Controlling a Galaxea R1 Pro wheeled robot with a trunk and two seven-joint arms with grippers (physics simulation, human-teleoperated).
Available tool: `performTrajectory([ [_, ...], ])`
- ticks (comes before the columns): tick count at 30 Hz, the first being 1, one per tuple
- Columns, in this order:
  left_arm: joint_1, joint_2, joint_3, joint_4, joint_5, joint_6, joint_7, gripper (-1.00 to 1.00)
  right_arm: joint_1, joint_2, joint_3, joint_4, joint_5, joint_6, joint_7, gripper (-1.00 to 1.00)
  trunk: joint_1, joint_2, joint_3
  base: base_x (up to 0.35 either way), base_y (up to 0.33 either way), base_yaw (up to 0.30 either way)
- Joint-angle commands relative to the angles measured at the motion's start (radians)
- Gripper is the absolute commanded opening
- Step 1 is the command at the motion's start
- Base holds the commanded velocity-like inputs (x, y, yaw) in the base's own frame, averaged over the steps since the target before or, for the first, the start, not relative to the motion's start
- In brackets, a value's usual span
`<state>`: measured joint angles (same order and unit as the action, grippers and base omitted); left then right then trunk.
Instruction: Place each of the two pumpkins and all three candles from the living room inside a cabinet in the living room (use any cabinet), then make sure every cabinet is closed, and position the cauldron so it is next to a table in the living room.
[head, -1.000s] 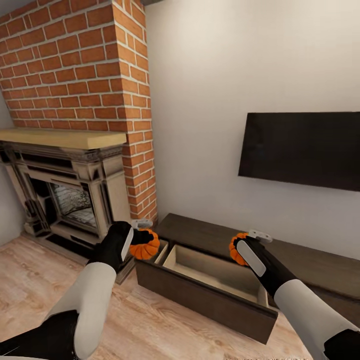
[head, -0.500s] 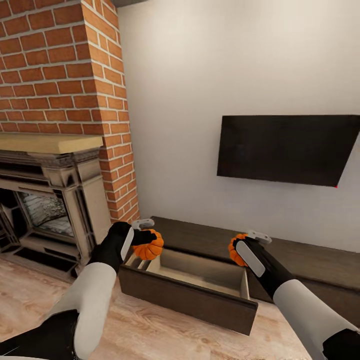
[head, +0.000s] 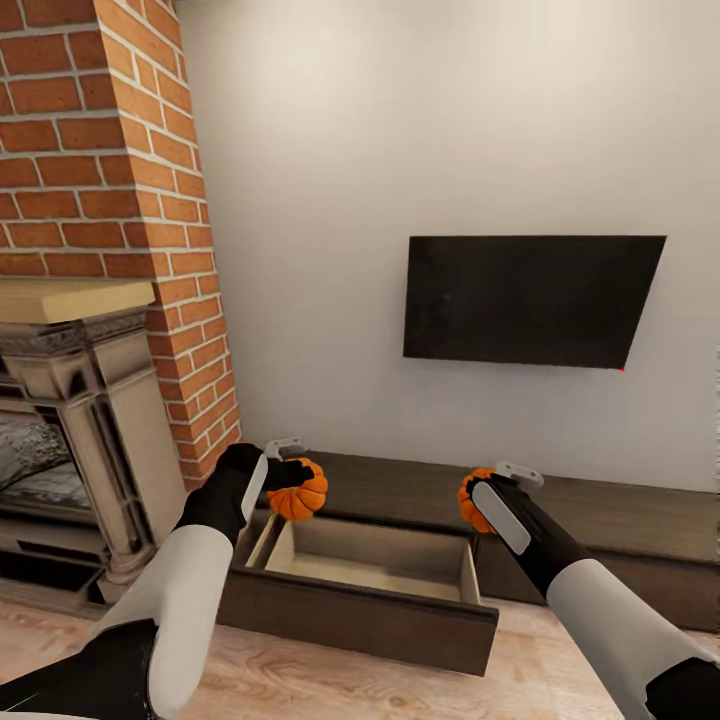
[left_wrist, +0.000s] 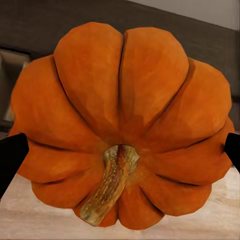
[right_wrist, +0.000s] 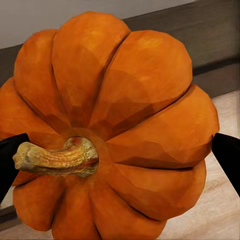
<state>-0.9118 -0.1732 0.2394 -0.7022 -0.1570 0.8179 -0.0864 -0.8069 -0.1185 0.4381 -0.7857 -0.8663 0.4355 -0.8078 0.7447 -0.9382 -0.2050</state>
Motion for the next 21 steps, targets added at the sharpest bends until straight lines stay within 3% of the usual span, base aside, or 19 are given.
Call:
performTrajectory([
  [1,-0.001,-0.001,0.005,-0.002,-0.007,0.004,-0.009,-1.0,-0.002,-0.001,0.005,-0.001,-0.006,0.005,-0.006,-1.0,0.001,-0.001,0.0,0.236,0.228,-0.252],
  [9,-0.001,-0.001,0.005,-0.002,-0.007,0.004,-0.01,-1.0,-0.002,-0.001,0.006,0.001,-0.006,0.005,-0.005,-1.0,0.001,-0.001,0.008,0.235,0.238,-0.242],
  [14,-0.001,-0.001,0.005,-0.002,-0.007,0.003,-0.01,-1.0,-0.002,0.021,0.006,0.019,-0.005,0.003,-0.002,-1.0,0.001,-0.001,0.014,0.221,0.273,-0.216],
  [21,-0.001,-0.001,0.005,-0.002,-0.007,0.003,-0.01,-1.0,-0.002,0.03,0.005,0.026,-0.005,0.003,-0.002,-1.0,0.001,-0.001,0.022,0.198,0.282,-0.212],
])
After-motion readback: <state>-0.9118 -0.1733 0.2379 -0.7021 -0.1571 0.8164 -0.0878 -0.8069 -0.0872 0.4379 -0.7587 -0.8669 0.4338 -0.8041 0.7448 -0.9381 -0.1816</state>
